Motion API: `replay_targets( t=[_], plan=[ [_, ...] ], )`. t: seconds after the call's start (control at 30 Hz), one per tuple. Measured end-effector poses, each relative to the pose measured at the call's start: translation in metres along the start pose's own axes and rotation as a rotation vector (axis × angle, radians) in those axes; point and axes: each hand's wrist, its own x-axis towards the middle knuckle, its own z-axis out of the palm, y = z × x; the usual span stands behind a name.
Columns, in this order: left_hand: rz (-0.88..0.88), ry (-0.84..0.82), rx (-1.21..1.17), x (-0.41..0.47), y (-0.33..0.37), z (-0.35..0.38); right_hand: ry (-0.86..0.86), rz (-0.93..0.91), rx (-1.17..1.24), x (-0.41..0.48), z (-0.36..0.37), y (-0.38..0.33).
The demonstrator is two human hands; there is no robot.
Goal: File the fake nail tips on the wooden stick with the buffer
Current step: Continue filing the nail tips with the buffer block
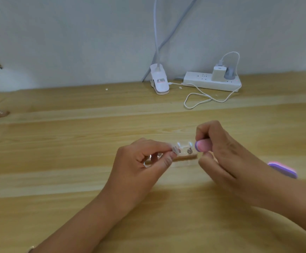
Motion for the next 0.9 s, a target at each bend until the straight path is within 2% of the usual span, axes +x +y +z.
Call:
replay_targets(
  t=[0.13,0.23,0.37,0.5,0.6,0.77,0.9],
  plan=[
    [0.003,-0.02,0.048,-0.002,0.001,0.004,0.191,-0.153,-0.031,0.0,0.009,0.012],
    [0.028,-0.065,0.079,-0.002,-0.001,0.004,0.275,-0.253,0.046,-0.005,0.011,0.01],
    [0.059,-0.099,0.074,-0.003,-0.001,0.005,0.266,-0.389,-0.016,-0.007,0.017,0.005],
    [0.033,-0.104,0.074,-0.003,-0.001,0.005,0.328,-0.385,-0.059,-0.005,0.015,0.008],
    [0.065,-0.12,0.08,-0.003,0.001,0.004,0.315,-0.481,-0.069,-0.005,0.025,0.003],
    [0.029,-0.111,0.094,-0.003,0.002,0.007,0.364,-0.418,-0.061,-0.003,0.014,0.011],
    [0.055,-0.125,0.098,-0.004,0.001,0.006,0.302,-0.51,-0.095,-0.006,0.025,0.006]
  ],
)
